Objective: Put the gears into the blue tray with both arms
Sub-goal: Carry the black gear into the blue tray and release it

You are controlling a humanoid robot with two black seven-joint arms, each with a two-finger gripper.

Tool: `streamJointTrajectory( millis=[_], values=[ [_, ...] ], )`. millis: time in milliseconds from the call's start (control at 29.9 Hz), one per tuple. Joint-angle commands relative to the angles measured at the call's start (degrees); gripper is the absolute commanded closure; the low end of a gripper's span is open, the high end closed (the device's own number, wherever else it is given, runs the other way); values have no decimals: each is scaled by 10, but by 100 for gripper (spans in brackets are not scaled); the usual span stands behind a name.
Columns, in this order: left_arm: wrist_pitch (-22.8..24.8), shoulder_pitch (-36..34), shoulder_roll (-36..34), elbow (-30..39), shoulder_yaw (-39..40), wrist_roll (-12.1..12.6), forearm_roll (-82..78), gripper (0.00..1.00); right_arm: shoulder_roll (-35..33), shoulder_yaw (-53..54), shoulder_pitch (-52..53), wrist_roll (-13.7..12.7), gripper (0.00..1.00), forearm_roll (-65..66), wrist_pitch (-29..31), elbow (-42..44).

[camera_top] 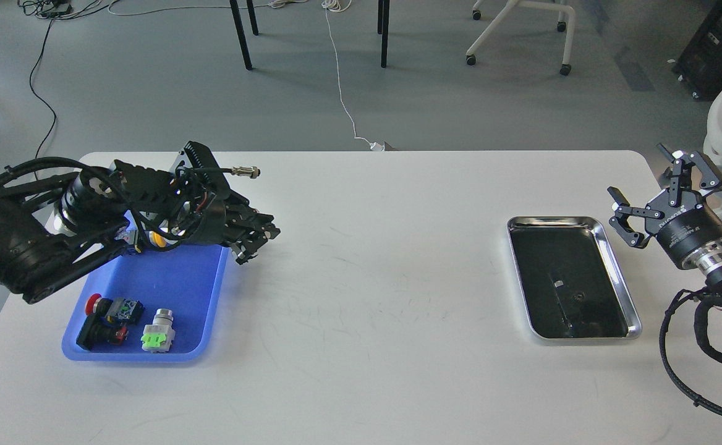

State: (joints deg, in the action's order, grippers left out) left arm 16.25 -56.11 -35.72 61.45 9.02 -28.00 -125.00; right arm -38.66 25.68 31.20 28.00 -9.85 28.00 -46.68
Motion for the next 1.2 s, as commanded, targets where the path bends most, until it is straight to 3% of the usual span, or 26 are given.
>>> streamJointTrajectory(
  millis=[0,401,902,1069,1169],
  values=[
    [0,31,-42,3,5,0,0,89,2,-1,0,0,2,1,0,0],
    [0,82,-102,-5,13,0,0,87,9,-1,0,0,2,1,0,2],
    [1,112,-109,-40,29,0,0,81,8,-2,0,0,2,1,0,1],
    [1,112,-110,-43,28,0,0,75,8,-2,-1,0,2,1,0,1],
    [1,112,-110,-43,28,0,0,59,8,-2,-1,0,2,1,0,1]
  ],
)
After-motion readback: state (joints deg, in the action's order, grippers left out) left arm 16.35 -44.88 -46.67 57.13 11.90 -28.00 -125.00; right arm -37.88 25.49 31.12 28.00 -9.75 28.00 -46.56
